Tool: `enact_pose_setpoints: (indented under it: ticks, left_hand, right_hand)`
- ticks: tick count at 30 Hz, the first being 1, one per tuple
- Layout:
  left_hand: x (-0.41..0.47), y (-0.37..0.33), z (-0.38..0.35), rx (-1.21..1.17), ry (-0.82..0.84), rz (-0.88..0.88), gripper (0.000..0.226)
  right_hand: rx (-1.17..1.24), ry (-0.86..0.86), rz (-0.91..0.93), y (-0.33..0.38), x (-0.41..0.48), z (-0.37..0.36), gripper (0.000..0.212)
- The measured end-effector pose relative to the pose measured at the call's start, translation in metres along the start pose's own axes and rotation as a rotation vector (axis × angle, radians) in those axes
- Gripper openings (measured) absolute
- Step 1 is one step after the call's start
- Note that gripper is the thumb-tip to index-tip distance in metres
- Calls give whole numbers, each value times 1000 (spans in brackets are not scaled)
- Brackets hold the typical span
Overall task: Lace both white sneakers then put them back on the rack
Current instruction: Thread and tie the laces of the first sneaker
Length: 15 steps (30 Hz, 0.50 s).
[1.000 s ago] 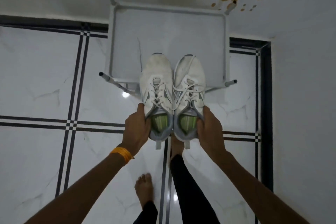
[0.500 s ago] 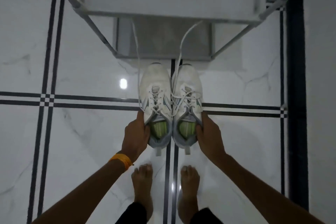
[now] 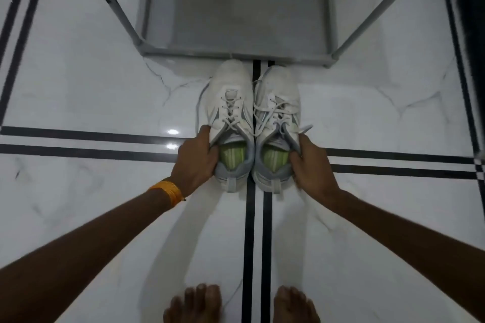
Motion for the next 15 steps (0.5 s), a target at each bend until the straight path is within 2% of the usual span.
enact_pose_setpoints:
  ticks: [3,5,7,9,11,12,13,15]
  left_hand:
    - [4,6,-5,-1,26,-25,27]
    - [5,8,-3,22,100,-29,25]
    - [7,7,6,99,160,-14,41]
    - [11,4,21,207,126,-27,67]
    - [17,-2,35,248,-30,-79,71]
    - [19,-7,40,207,-97,-107,62]
    - [19,-11,42,138,-124,-134,49]
    - [18,-22,37,30,-71,-197,30]
  right_hand:
    - [-46,31,15,-8,3,-2,6]
    - [-193,81,51,-4,7,3,16]
    - [-468,88,85,7,13,18,37]
    - [-619,-56,142,28,17,41,46]
    - [-505,-222,248,53,16,57,34]
    - [-369,-252,303,64,14,57,25]
    - [-233,-225,343,73,12,51,19]
    - [-30,-56,317,81,10,27,22]
Point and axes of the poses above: each hand's wrist, its own x-axis towards the middle knuckle, its own z-axis out of the back of the hand, y = z × x, the point moved 3 cm from there along x, towards the middle knuckle, and after that the axes turned 11 degrees about -y, right-handed, at the moved point
